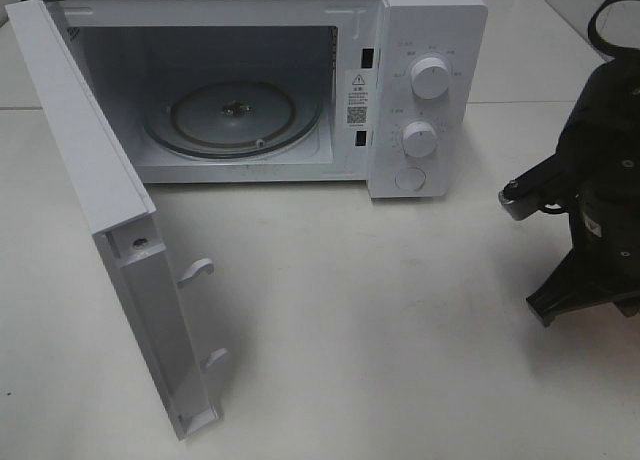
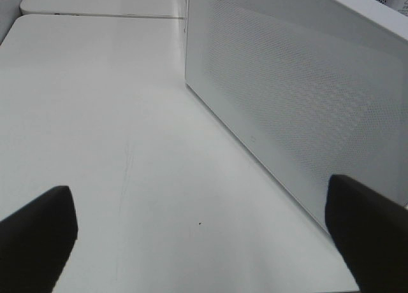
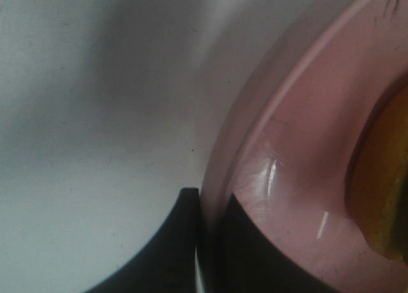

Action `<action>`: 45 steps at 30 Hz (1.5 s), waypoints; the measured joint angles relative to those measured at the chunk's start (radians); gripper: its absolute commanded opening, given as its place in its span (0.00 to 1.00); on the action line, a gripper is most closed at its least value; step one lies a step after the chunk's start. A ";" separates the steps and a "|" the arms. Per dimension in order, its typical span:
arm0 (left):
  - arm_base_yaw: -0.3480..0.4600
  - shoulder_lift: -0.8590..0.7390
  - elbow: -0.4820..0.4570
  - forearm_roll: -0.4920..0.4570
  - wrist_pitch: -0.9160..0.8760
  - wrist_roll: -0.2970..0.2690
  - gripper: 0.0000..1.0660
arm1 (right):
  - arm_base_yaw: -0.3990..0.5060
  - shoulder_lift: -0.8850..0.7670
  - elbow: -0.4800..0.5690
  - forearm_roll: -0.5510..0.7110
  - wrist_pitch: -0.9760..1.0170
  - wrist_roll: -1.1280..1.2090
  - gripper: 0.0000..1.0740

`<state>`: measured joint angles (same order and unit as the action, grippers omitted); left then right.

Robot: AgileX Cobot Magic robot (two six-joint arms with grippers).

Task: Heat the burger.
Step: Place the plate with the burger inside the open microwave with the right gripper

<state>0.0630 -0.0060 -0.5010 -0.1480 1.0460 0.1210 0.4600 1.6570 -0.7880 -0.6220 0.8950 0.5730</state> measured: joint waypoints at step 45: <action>0.000 0.000 0.000 0.000 0.000 0.000 0.92 | 0.525 -0.243 0.120 0.059 0.100 -0.082 0.01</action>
<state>0.0630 -0.0060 -0.5010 -0.1480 1.0460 0.1210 0.9850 1.4140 -0.6680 -0.5630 0.9950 0.4910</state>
